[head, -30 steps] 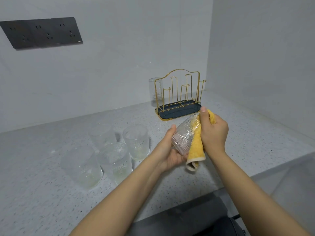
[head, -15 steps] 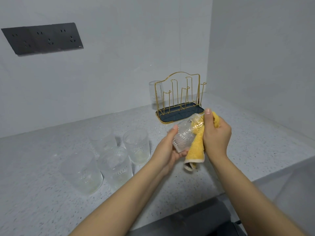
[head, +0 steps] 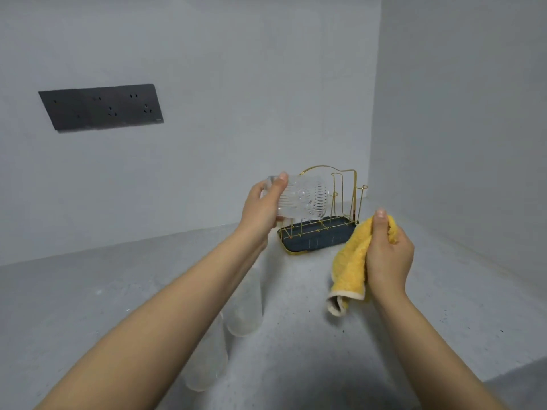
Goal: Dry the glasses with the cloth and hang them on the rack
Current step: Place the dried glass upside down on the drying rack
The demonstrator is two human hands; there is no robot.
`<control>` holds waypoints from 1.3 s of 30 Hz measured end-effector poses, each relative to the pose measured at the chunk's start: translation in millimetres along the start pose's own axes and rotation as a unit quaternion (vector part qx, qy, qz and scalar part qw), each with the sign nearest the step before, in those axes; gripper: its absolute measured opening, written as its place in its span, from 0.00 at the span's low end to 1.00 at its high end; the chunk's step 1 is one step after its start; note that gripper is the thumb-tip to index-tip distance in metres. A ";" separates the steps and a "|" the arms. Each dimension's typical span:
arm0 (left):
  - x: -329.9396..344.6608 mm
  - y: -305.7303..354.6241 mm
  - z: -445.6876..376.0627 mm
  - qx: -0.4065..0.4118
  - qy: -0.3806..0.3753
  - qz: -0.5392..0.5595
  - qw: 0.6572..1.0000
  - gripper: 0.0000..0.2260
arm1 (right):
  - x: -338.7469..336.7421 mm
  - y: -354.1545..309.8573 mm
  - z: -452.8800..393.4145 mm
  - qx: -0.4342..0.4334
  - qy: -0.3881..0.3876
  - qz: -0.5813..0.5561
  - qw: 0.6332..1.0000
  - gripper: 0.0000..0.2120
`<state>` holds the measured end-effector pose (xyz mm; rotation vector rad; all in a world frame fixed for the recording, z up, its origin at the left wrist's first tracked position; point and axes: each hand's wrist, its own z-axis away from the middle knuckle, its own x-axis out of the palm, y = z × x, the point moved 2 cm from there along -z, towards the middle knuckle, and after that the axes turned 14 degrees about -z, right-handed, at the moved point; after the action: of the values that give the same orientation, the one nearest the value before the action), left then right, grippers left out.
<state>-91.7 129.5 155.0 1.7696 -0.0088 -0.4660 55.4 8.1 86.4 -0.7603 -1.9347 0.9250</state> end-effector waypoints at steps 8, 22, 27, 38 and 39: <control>-2.8 26.2 -68.6 0.099 0.014 -0.188 0.977 0.33 | 22.0 15.7 -4.6 0.038 -0.032 -0.006 0.999 0.23; 42.9 -5.5 -109.2 0.107 -0.085 -0.388 0.912 0.33 | 22.8 40.3 -7.2 0.064 -0.044 -0.009 0.997 0.22; 54.4 -24.7 -111.1 0.080 -0.120 -0.406 0.902 0.33 | 20.1 48.9 -6.8 0.078 -0.044 -0.010 0.996 0.22; 61.4 -32.2 -113.7 0.087 -0.113 -0.461 0.876 0.32 | 19.2 56.1 -5.4 0.100 -0.043 -0.022 0.994 0.22; 61.4 -32.7 -113.1 0.088 -0.112 -0.463 0.875 0.32 | 19.4 56.2 -4.9 0.101 -0.044 -0.020 0.994 0.22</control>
<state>-7.7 228.0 125.4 1.8024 0.6810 -1.3941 59.6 55.3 50.2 -0.5696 -1.8893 1.1258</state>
